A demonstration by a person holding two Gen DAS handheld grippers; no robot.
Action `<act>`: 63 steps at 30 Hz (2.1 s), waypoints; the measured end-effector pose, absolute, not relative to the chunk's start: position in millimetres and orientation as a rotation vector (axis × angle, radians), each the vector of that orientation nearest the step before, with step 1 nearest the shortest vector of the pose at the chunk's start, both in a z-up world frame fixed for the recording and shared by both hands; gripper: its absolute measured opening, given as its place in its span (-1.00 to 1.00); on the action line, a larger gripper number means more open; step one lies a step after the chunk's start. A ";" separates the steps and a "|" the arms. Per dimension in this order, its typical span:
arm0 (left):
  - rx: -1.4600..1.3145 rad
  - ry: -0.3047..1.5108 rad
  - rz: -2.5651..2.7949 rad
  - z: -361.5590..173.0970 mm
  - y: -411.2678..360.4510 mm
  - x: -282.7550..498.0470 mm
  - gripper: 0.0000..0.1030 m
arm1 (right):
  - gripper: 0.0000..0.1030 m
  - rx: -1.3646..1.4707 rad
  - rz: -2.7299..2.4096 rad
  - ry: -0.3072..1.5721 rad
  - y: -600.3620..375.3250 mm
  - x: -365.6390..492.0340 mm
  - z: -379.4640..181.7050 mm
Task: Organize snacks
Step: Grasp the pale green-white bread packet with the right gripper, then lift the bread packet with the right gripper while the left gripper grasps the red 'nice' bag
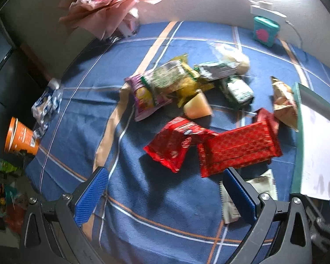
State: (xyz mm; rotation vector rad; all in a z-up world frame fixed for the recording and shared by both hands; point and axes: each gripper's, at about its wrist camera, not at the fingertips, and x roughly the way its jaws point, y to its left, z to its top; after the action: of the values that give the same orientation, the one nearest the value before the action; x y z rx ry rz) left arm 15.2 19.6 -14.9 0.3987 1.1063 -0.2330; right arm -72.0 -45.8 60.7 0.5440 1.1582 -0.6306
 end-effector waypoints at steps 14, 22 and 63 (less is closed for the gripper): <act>0.370 1.332 -0.135 -71.2 42.0 44.8 1.00 | 1.00 0.465 -0.475 1.318 3.5 -21.2 18.7; 0.298 1.426 -0.066 -96.9 61.0 60.3 1.00 | 1.00 0.421 -0.422 1.376 24.0 3.8 -4.6; 0.184 1.282 -0.143 -16.9 68.3 70.8 1.00 | 0.21 0.521 -0.462 1.213 -9.7 -8.7 32.6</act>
State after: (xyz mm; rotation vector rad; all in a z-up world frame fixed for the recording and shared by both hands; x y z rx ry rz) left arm 70.8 68.3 -16.9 0.1844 1.2821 -0.1426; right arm -8.7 -9.7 32.6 0.5212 1.2133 -0.4618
